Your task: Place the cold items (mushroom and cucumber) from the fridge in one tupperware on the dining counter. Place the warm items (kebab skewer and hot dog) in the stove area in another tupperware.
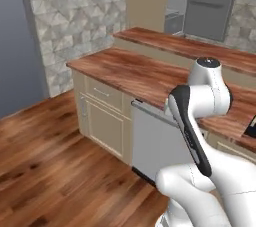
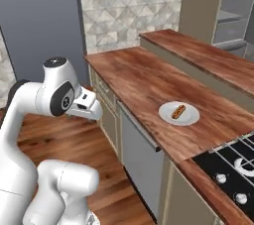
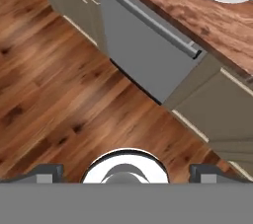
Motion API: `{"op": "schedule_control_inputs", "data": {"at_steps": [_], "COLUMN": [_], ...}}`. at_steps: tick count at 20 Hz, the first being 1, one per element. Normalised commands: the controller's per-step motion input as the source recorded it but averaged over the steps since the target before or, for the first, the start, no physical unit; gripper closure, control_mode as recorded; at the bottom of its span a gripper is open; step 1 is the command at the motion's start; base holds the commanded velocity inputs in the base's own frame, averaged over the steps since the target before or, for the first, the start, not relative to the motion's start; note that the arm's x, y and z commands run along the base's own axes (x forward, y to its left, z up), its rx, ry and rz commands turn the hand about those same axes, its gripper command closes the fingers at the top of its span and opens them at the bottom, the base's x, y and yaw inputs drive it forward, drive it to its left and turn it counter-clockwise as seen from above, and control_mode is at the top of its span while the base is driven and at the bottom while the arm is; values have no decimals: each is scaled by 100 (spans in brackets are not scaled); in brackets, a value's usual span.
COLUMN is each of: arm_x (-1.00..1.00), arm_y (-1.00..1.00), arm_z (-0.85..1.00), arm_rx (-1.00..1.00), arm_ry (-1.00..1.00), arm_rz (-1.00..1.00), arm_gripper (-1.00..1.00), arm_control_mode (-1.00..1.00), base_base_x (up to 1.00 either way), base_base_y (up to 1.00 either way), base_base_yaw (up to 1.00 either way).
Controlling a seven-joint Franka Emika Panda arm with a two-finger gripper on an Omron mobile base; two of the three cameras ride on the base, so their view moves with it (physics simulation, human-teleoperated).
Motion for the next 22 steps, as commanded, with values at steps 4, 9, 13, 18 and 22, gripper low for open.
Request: {"op": "schedule_control_inputs", "data": {"at_steps": [4, 9, 13, 18, 22], "arm_x": [0, 0, 0, 0, 0], "arm_y": [0, 0, 0, 0, 0], "arm_z": [0, 0, 0, 0, 0], "arm_rx": [0, 0, 0, 0, 0], "arm_ry": [0, 0, 0, 0, 0], "arm_rz": [0, 0, 0, 0, 0], "arm_gripper": [-100, -100, -100, -100, -100], "arm_control_mode": [100, 100, 100, 100, 100], "base_base_x": [6, 43, 62, 12, 14], "base_base_y": [0, 7, 28, 50, 54], "base_base_yaw": [-78, -72, -53, -28, -41]}}
